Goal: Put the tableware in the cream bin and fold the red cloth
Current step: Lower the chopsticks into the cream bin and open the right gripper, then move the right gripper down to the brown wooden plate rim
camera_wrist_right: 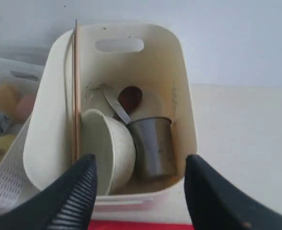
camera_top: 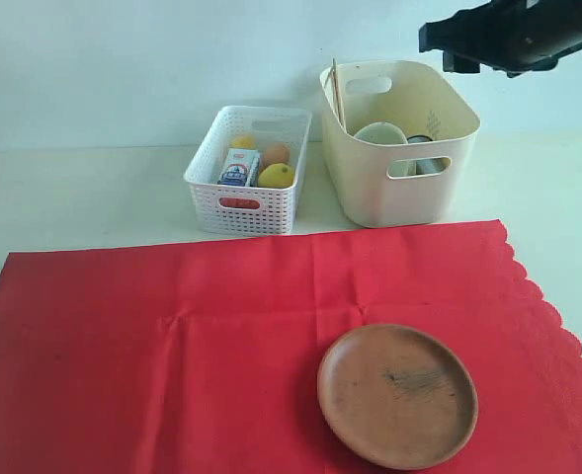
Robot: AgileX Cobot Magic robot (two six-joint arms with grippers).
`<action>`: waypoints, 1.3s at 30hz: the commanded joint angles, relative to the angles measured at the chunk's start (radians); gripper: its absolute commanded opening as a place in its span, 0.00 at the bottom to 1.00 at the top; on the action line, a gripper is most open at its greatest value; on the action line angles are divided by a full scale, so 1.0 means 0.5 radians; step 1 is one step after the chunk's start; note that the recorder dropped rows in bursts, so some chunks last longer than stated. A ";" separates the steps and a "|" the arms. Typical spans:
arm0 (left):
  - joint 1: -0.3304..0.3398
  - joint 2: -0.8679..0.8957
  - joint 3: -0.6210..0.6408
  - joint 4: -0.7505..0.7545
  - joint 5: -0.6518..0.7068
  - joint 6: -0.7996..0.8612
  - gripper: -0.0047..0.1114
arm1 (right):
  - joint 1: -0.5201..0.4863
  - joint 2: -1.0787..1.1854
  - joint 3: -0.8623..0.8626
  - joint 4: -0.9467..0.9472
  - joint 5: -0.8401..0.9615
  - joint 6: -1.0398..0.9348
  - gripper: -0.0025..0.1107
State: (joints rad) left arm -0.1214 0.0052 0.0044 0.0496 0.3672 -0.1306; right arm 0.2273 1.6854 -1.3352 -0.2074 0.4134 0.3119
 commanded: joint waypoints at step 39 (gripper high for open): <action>-0.016 -0.010 -0.009 -0.013 -0.021 -0.008 0.04 | -0.002 -0.235 0.925 1.014 0.538 -1.039 0.50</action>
State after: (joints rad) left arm -0.1214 0.0052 0.0044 0.0496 0.3672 -0.1306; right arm 0.2273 1.5362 -0.8776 0.2852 0.7088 -0.1982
